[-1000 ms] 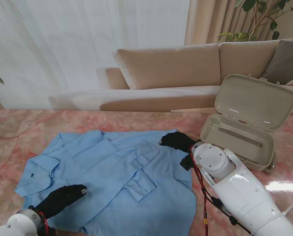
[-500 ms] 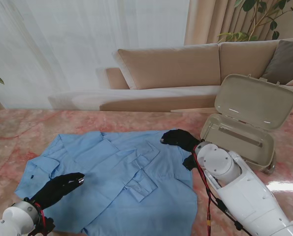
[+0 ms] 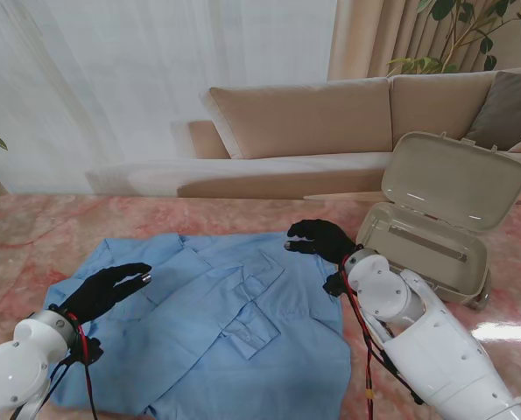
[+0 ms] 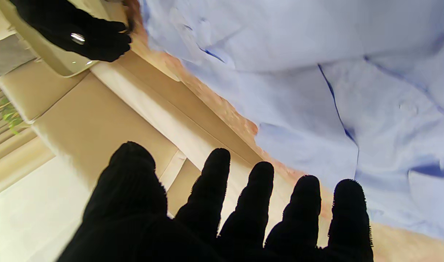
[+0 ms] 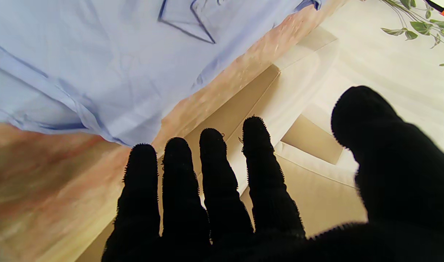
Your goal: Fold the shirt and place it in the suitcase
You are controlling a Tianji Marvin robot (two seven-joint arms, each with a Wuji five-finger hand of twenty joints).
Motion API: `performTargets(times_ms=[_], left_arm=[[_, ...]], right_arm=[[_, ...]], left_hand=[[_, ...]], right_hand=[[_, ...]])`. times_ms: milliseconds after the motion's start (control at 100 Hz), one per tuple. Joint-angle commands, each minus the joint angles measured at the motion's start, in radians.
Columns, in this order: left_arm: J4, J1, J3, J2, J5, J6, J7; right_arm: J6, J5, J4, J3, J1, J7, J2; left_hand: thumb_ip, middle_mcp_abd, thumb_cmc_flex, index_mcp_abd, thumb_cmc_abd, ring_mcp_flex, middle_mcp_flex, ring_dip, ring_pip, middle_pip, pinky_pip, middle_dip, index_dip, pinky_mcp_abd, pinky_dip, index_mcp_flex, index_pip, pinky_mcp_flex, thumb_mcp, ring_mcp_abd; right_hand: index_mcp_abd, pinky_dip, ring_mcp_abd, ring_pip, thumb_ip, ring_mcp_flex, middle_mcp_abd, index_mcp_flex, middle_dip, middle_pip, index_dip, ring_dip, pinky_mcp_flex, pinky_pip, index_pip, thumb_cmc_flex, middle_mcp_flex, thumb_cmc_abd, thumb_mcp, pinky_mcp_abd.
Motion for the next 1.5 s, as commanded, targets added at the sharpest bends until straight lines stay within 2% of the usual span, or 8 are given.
performTargets(times_ms=[0,370,390,420,490,530,570,1490], left_arm=[[0.031,-0.044,0.004,0.01,0.021,0.001,-0.014],[0.242,-0.275,0.074,0.039,0.178,-0.049,-0.087],[0.249,-0.283,0.077,0.04,0.182,-0.049,-0.089],[0.261,-0.295,0.081,0.041,0.189,-0.052,-0.093],[0.287,-0.32,0.091,0.044,0.209,-0.061,-0.097],[0.299,-0.332,0.096,0.047,0.219,-0.065,-0.105],[0.313,-0.344,0.101,0.049,0.227,-0.069,-0.112],[0.71,-0.65,0.289,0.07,0.38,-0.211,-0.088]], right_arm=[[-0.01,-0.02,0.024,-0.009,0.022,0.01,-0.012],[-0.028,-0.091,0.115,-0.087,0.124,-0.038,-0.024],[-0.028,-0.092,0.12,-0.091,0.129,-0.039,-0.025],[-0.027,-0.093,0.128,-0.098,0.137,-0.04,-0.026],[-0.027,-0.097,0.149,-0.115,0.156,-0.042,-0.028],[-0.028,-0.098,0.162,-0.126,0.167,-0.043,-0.03],[-0.028,-0.099,0.175,-0.136,0.177,-0.044,-0.032],[-0.021,-0.079,0.401,-0.293,0.339,-0.06,-0.073]], left_hand=[[-0.028,-0.003,0.041,-0.02,-0.001,0.005,-0.006,-0.006,0.006,0.006,0.0,0.005,0.003,-0.021,-0.016,-0.017,-0.006,-0.013,-0.037,-0.005],[-0.026,-0.015,0.079,-0.023,-0.042,-0.009,-0.038,-0.008,0.008,0.03,-0.014,0.011,0.0,-0.059,-0.028,-0.061,-0.01,-0.006,-0.032,-0.024],[-0.026,-0.015,0.08,-0.023,-0.042,-0.011,-0.041,-0.008,0.008,0.031,-0.014,0.011,0.0,-0.06,-0.028,-0.064,-0.011,-0.007,-0.032,-0.025],[-0.026,-0.015,0.083,-0.023,-0.043,-0.013,-0.044,-0.008,0.009,0.033,-0.015,0.011,0.0,-0.063,-0.028,-0.068,-0.011,-0.007,-0.031,-0.026],[-0.026,-0.018,0.091,-0.022,-0.053,-0.016,-0.048,-0.008,0.01,0.039,-0.017,0.012,0.0,-0.071,-0.03,-0.073,-0.009,-0.006,-0.031,-0.028],[-0.027,-0.02,0.095,-0.024,-0.057,-0.024,-0.056,-0.009,0.007,0.041,-0.022,0.011,0.0,-0.072,-0.033,-0.079,-0.009,-0.008,-0.031,-0.032],[-0.027,-0.019,0.101,-0.022,-0.064,-0.027,-0.06,-0.01,0.007,0.043,-0.028,0.011,0.0,-0.076,-0.037,-0.082,-0.007,-0.008,-0.03,-0.033],[-0.029,-0.037,0.141,-0.06,-0.102,-0.1,-0.163,-0.026,-0.002,0.076,-0.185,-0.004,-0.021,-0.142,-0.076,-0.188,-0.014,0.001,-0.028,-0.082]], right_hand=[[-0.006,0.021,-0.038,0.017,0.024,0.006,-0.02,-0.021,0.012,0.018,0.008,0.014,0.001,0.02,-0.003,-0.02,-0.038,-0.037,0.033,-0.037],[0.0,-0.083,-0.061,0.062,0.009,-0.035,-0.023,-0.06,-0.01,0.074,0.013,-0.003,-0.081,0.204,0.0,-0.04,-0.095,-0.096,0.106,-0.072],[-0.001,0.028,-0.063,0.061,0.009,-0.039,-0.023,-0.061,-0.01,0.073,0.014,-0.004,0.075,0.34,0.001,-0.04,-0.097,-0.097,0.105,-0.228],[0.0,0.048,-0.066,0.057,0.008,-0.049,-0.023,-0.064,-0.01,0.073,0.014,-0.007,0.392,0.363,0.001,-0.039,-0.101,-0.098,0.106,-0.692],[-0.001,0.06,-0.075,0.048,0.008,-0.064,-0.026,-0.071,-0.011,0.07,0.013,-0.012,0.398,0.314,-0.001,-0.041,-0.109,-0.099,0.105,-0.809],[0.001,-0.003,-0.079,0.04,0.008,-0.078,-0.025,-0.077,-0.012,0.069,0.013,-0.019,-0.012,0.022,-0.002,-0.039,-0.119,-0.101,0.104,-0.216],[0.001,-0.022,-0.081,0.035,0.008,-0.091,-0.027,-0.081,-0.012,0.068,0.013,-0.023,-0.061,-0.04,-0.002,-0.039,-0.126,-0.102,0.104,-0.079],[-0.003,-0.012,-0.141,0.01,0.006,-0.257,-0.051,-0.145,-0.012,0.082,0.016,-0.06,-0.177,-0.115,-0.008,-0.047,-0.233,-0.1,0.089,-0.15]])
